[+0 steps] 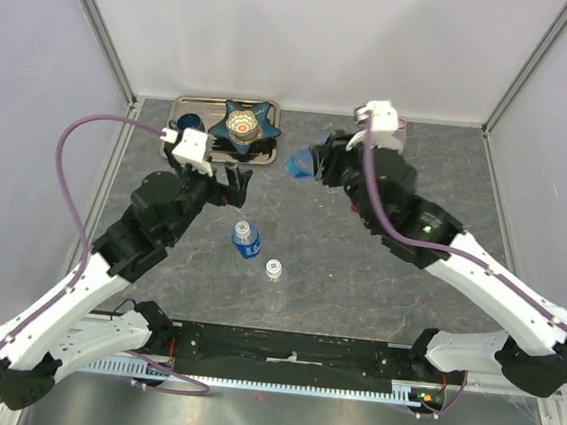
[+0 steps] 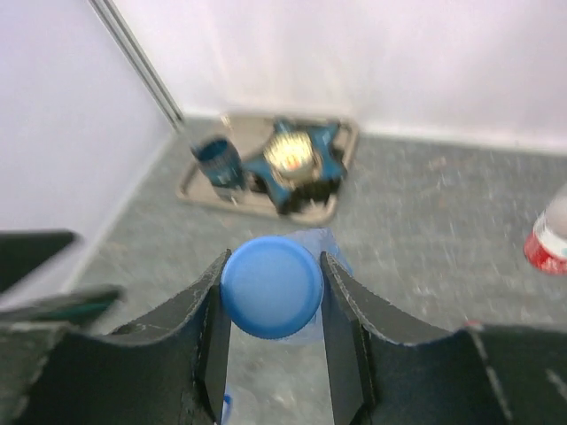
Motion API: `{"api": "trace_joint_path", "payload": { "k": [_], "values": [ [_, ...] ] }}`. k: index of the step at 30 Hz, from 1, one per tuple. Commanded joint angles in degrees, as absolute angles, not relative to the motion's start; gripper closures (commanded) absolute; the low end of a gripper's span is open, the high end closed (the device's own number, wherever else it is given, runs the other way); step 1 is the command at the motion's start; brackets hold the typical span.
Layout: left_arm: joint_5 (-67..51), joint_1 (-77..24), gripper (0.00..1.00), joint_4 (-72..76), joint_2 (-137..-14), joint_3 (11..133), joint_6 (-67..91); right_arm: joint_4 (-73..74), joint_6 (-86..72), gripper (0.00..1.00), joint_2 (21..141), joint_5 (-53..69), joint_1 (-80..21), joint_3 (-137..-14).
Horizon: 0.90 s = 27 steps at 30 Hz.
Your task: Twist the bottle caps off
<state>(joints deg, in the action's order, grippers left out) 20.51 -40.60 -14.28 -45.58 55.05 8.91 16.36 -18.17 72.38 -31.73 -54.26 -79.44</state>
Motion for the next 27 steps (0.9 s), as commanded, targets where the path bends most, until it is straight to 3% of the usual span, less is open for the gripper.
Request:
{"api": "trace_joint_path", "payload": {
  "k": [1, 4, 5, 6, 8, 11, 14, 17, 22, 27],
  "values": [
    [21.8, -39.9, 0.0, -1.5, -51.3, 58.4, 6.1, 23.7, -18.9, 0.79, 72.2, -30.6, -54.2, -88.9],
    [0.2, -30.7, 0.0, -6.4, -57.1, 68.3, 20.1, 26.2, -20.8, 0.89, 71.4, -29.0, -53.4, -90.9],
    [-14.3, -24.6, 0.0, -5.4, -59.5, 70.8, 23.6, 26.3, -21.3, 0.93, 70.7, -28.2, -52.9, -90.3],
    [-21.0, -21.7, 0.0, -2.4, -60.5, 70.9, 27.2, 26.5, -22.1, 0.95, 69.4, -27.2, -52.1, -90.0],
    [-35.9, -14.5, 0.0, 14.0, -61.1, 66.5, 40.5, 26.7, -24.2, 1.0, 67.9, -23.7, -49.1, -88.7],
    [-48.2, -9.3, 0.01, 40.5, -63.4, 59.9, 58.9, 27.2, -26.4, 1.0, 65.2, -18.1, -44.9, -86.8],
    [-61.3, -10.3, 0.0, 52.3, -69.9, 62.0, 66.8, 26.9, -28.7, 1.0, 63.5, -9.4, -40.3, -85.8],
    [-67.5, -13.8, 0.0, 55.2, -71.4, 63.0, 63.4, 26.6, -30.0, 1.0, 62.9, -3.9, -37.1, -86.2],
    [-55.1, -23.2, 0.01, 6.3, -64.2, 66.6, 19.1, 26.4, -32.9, 1.0, 64.5, 4.7, -35.2, -88.0],
    [-53.4, -25.4, 0.01, 2.1, -65.4, 69.2, 16.9, 24.0, -35.8, 1.0, 67.5, 12.2, -35.2, -89.5]
  ]
}}
